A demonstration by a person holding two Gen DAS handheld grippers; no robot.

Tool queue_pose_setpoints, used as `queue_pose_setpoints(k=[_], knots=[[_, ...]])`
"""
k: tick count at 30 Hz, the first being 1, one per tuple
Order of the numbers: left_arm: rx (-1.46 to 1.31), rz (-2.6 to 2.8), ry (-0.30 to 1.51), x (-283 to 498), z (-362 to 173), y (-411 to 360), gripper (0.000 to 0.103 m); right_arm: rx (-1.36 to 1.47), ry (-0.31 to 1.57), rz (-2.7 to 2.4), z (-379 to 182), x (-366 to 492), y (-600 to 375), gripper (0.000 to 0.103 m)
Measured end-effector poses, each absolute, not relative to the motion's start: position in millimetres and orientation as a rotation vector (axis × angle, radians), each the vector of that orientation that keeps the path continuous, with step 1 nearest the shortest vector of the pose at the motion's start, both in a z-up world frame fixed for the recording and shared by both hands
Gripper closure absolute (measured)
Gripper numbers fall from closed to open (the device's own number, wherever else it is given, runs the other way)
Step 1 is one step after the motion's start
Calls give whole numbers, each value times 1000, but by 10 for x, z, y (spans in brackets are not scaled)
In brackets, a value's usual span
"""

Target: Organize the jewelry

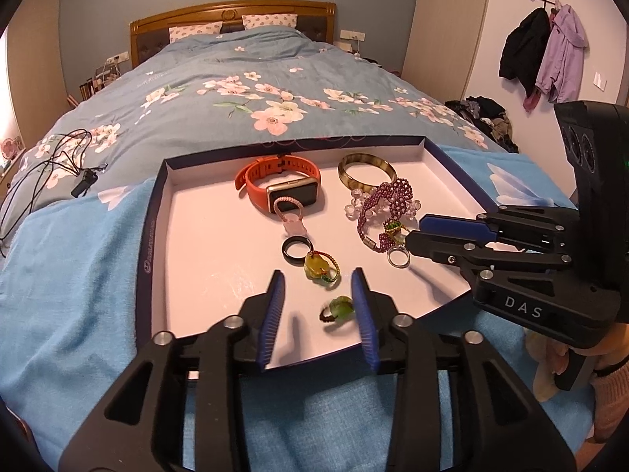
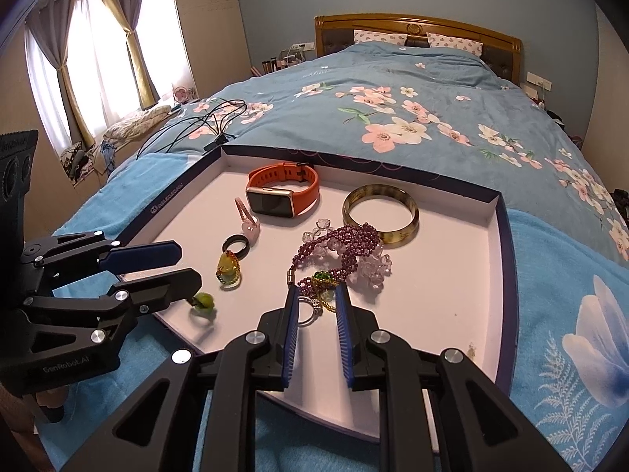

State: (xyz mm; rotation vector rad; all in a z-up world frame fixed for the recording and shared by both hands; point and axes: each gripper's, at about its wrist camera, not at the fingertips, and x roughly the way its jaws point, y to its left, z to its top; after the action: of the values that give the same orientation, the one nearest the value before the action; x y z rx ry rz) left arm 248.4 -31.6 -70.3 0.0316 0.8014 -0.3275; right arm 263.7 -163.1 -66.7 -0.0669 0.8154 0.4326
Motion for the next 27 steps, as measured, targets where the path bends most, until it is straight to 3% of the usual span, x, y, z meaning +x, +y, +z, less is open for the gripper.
queue_pose_setpoints(k=[3, 5, 9, 10, 12, 16, 19, 27], knots=[[26, -320, 790, 2443, -663, -301, 53, -59, 802, 427, -633, 2594, -1647, 73], [27, -315, 776, 2397, -619, -302, 52, -52, 799, 429, -617, 2559, -1650, 73], [15, -311, 752, 2286, -547, -274, 34, -35, 786, 422, -577, 2459, -1670, 65], [13, -307, 738, 2242, -519, -251, 33, -34, 773, 421, -547, 2404, -1679, 58], [6, -290, 716, 2154, -480, -194, 19, -29, 745, 410, -496, 2311, -1701, 47], [-1, -248, 666, 1923, -409, -72, 5, -24, 689, 374, -417, 2071, -1747, 20], [3, -203, 592, 1679, -326, 6, 6, -49, 655, 351, -383, 1910, -1727, 7], [2, -155, 496, 1177, -236, 71, 6, -27, 563, 270, -357, 1437, -1744, 7]])
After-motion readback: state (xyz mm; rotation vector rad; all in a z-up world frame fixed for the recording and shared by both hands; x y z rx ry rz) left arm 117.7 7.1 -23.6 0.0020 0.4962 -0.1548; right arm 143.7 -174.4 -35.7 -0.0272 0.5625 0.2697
